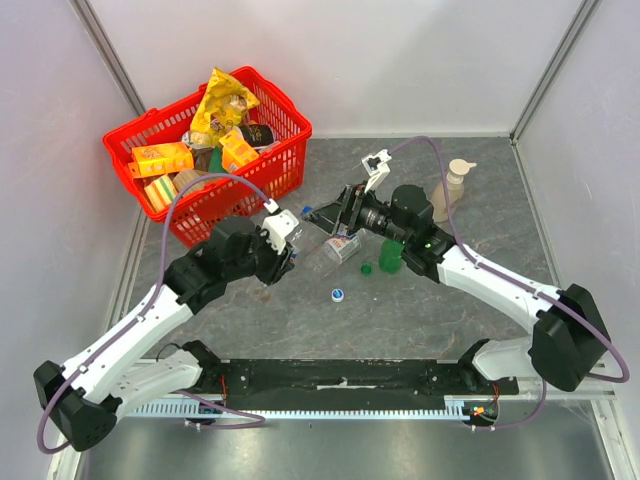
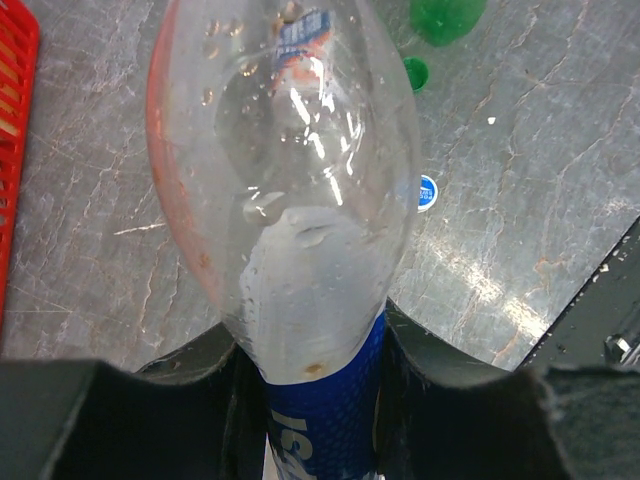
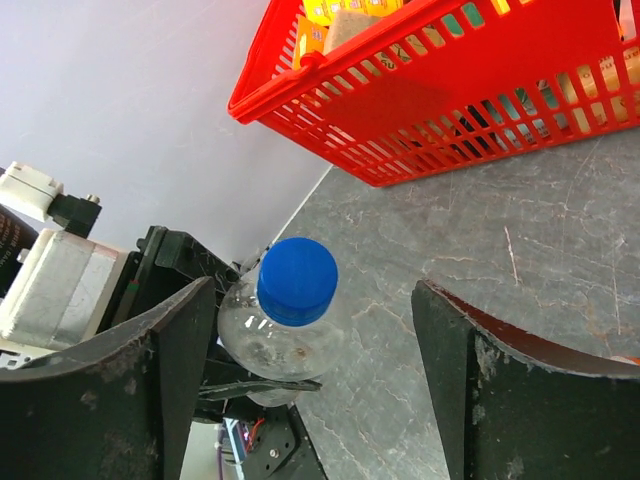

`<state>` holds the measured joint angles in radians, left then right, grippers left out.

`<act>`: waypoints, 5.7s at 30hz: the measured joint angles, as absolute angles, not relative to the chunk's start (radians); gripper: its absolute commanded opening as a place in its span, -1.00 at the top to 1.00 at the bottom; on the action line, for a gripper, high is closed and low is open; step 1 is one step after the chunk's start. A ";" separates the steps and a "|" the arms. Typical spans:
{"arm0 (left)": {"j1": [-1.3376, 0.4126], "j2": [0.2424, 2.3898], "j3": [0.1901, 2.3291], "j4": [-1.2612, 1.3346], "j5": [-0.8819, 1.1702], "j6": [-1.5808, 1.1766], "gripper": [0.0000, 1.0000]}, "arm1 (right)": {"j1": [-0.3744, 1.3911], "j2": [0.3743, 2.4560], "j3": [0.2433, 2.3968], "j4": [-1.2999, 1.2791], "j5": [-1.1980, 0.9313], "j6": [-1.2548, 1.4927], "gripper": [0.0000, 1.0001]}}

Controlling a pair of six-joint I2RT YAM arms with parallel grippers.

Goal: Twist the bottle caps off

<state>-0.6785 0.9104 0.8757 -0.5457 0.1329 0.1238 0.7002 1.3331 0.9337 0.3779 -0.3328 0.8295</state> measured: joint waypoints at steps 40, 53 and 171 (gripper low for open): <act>-0.678 0.873 0.872 -0.571 0.251 0.125 0.96 | 0.701 1.346 0.785 0.748 -0.411 0.966 1.00; -0.667 0.789 0.905 -0.551 0.604 0.125 0.96 | 0.700 1.248 0.763 0.968 -0.657 0.912 1.00; -0.677 1.261 0.180 1.122 -0.120 0.024 0.87 | 0.751 1.044 0.273 0.125 -0.042 0.558 0.31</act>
<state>-0.6765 1.2613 0.1802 1.1221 -0.1204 0.0238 0.7509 1.0443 0.2726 0.1249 -0.0418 0.5575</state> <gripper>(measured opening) 0.426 0.381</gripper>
